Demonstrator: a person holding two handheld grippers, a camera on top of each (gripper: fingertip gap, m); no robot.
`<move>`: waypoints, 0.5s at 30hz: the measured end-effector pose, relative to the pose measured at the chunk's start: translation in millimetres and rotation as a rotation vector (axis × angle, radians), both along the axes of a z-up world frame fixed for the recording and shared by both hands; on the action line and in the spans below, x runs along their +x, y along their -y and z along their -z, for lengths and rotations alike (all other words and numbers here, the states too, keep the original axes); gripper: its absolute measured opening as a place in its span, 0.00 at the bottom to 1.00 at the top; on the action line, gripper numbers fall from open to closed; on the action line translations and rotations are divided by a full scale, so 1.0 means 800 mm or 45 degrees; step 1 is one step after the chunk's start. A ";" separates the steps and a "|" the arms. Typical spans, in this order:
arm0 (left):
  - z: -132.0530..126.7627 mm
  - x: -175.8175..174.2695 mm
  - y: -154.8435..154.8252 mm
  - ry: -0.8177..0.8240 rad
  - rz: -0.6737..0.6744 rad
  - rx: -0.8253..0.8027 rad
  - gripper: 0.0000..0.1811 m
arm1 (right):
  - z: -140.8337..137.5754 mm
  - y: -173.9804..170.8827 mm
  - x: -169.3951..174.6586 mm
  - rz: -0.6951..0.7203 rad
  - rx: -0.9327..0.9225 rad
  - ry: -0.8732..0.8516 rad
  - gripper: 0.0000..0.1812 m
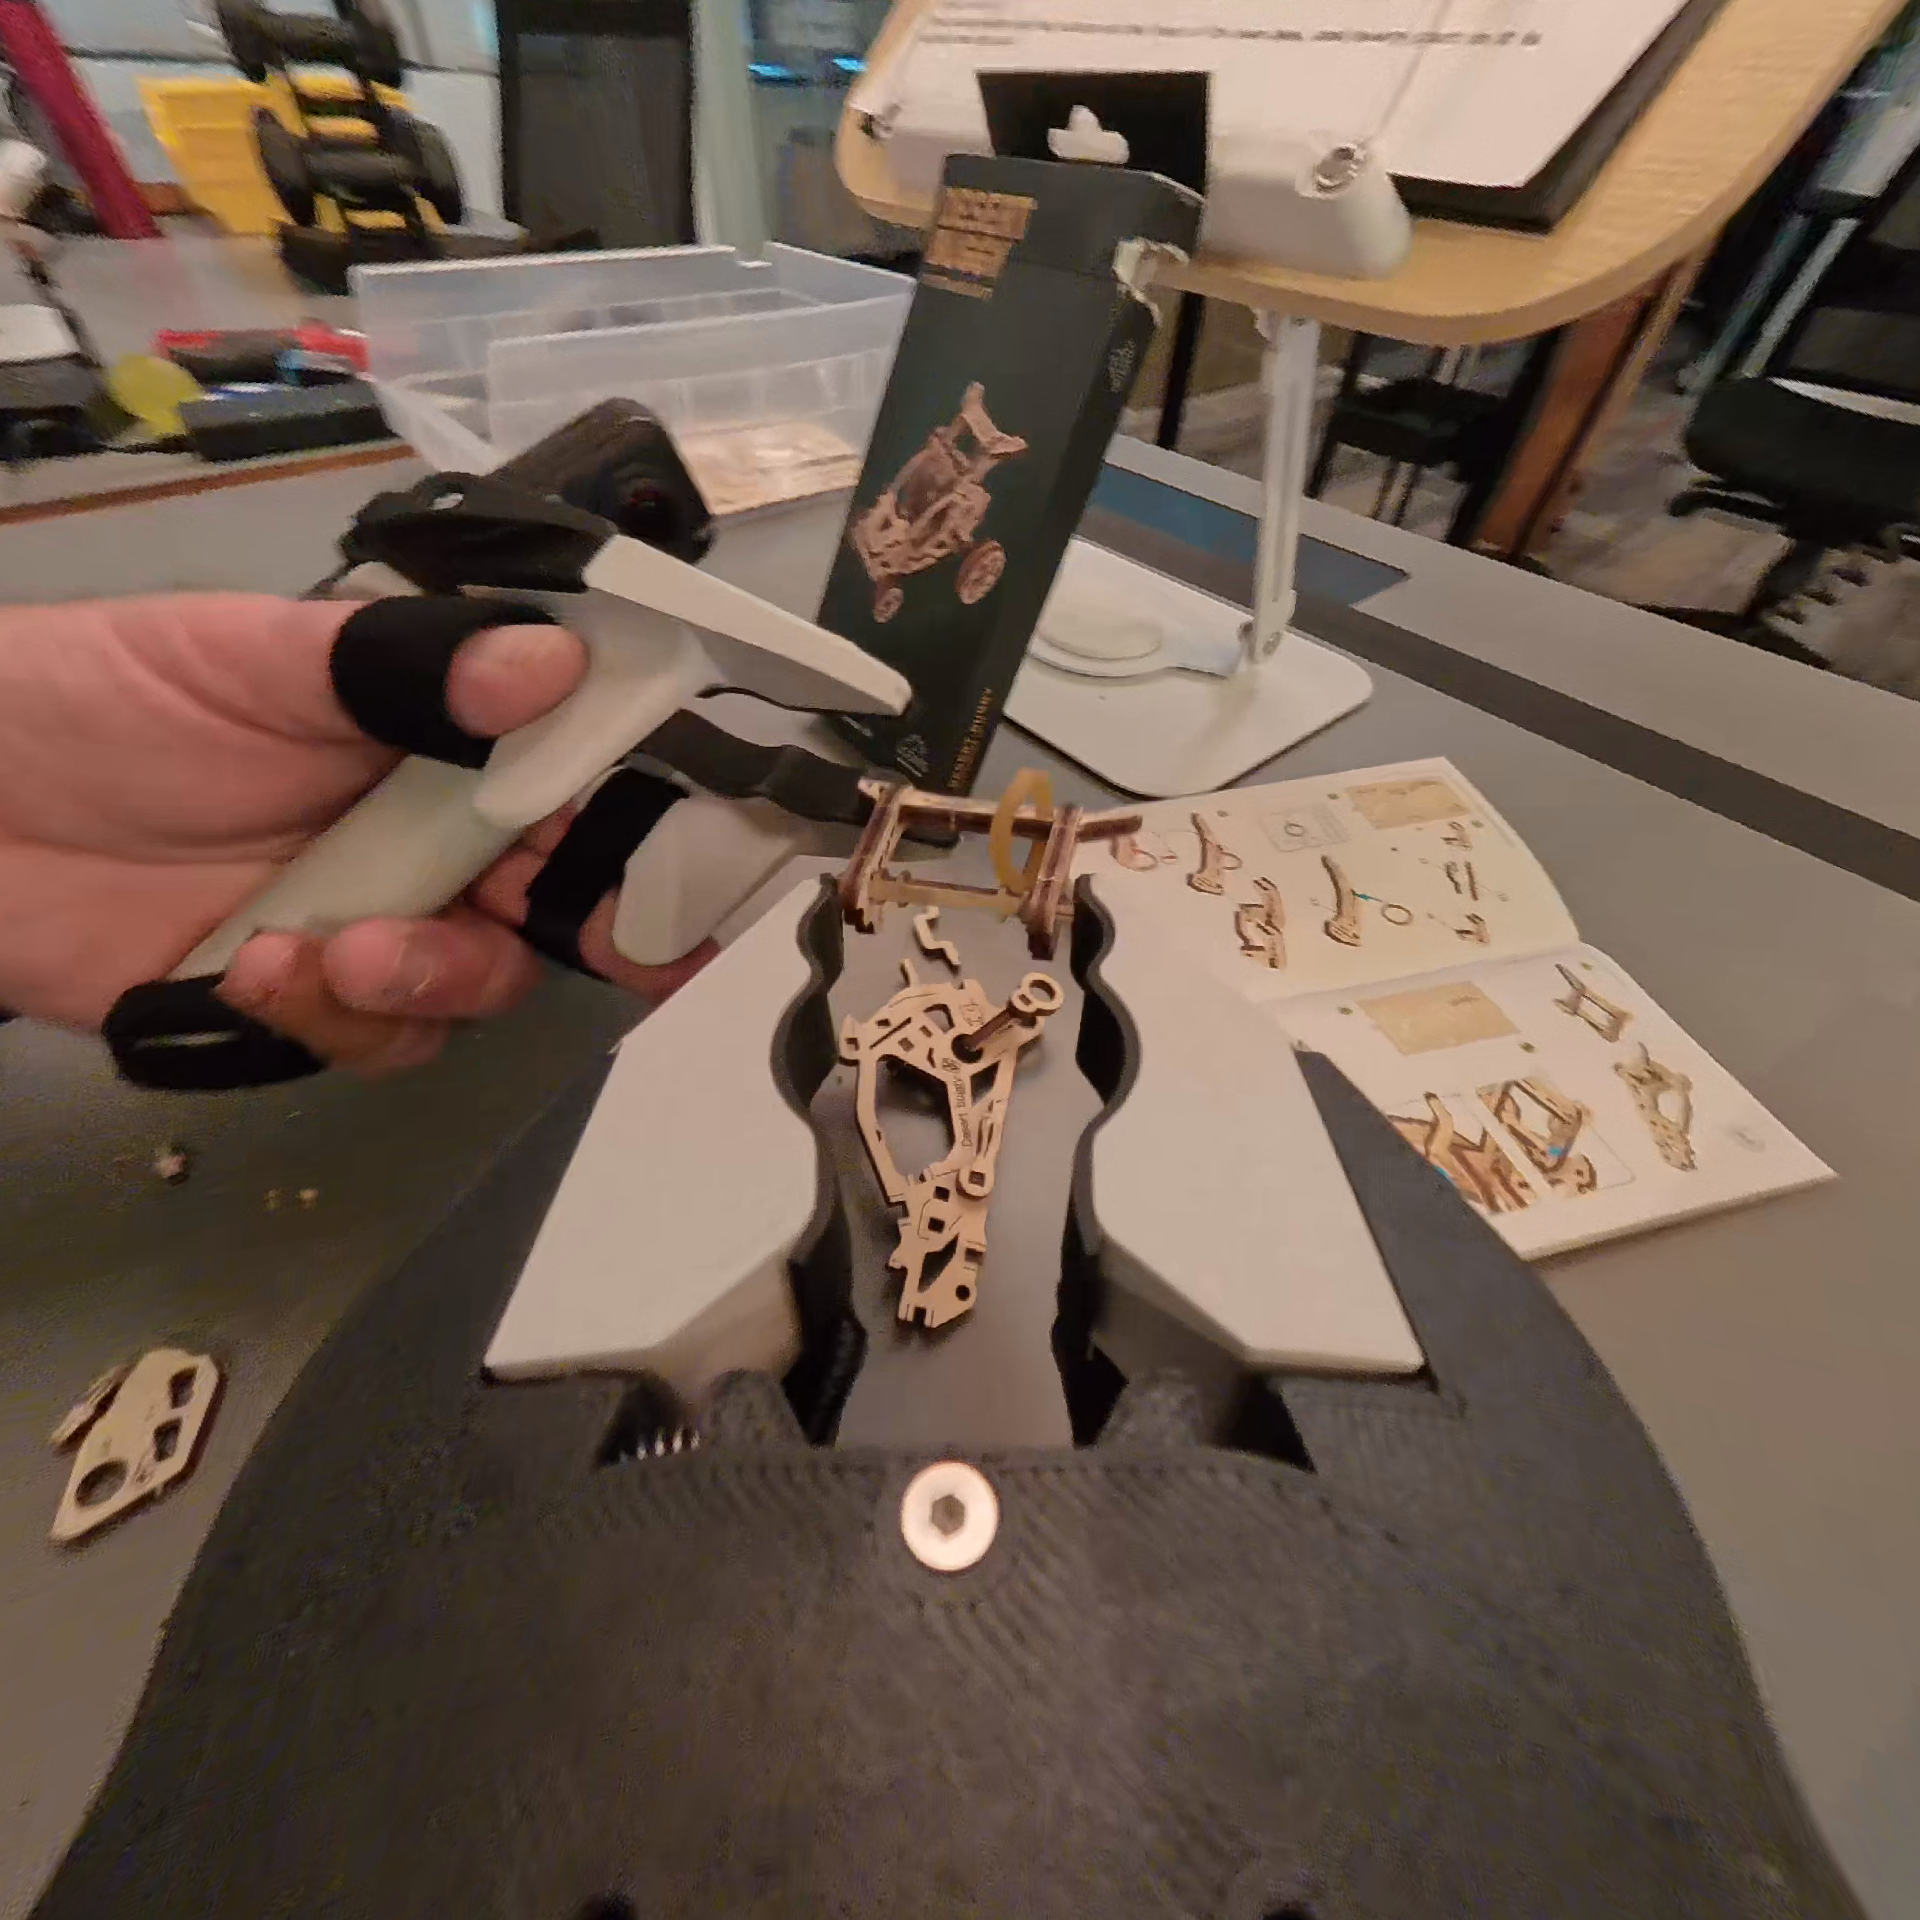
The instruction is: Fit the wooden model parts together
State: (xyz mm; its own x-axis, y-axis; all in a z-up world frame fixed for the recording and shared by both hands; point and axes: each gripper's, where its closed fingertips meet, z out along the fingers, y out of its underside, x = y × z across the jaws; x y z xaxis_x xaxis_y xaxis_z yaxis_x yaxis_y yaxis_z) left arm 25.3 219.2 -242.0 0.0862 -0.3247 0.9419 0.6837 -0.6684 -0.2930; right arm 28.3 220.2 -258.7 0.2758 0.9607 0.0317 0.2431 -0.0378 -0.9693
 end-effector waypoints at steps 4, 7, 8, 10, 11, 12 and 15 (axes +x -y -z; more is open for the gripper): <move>-0.006 0.010 0.007 0.039 0.133 0.018 0.15 | 0.000 0.014 0.002 -0.156 -0.004 -0.017 0.23; -0.012 0.014 0.010 0.069 0.194 0.043 0.14 | 0.001 0.021 0.003 -0.252 0.032 0.015 0.23; -0.013 0.015 0.012 0.071 0.215 0.049 0.13 | 0.001 0.024 0.003 -0.291 0.034 0.017 0.23; -0.013 0.016 0.014 0.055 0.257 0.058 0.12 | -0.003 0.031 0.002 -0.375 0.030 -0.002 0.23; -0.011 0.016 0.015 0.034 0.277 0.061 0.11 | -0.003 0.031 0.001 -0.398 0.032 0.002 0.23; -0.010 0.016 0.016 0.012 0.293 0.071 0.10 | -0.002 0.033 0.000 -0.431 0.037 0.012 0.23; -0.010 0.010 0.015 -0.014 0.309 0.084 0.06 | -0.003 0.035 -0.005 -0.511 0.052 0.015 0.23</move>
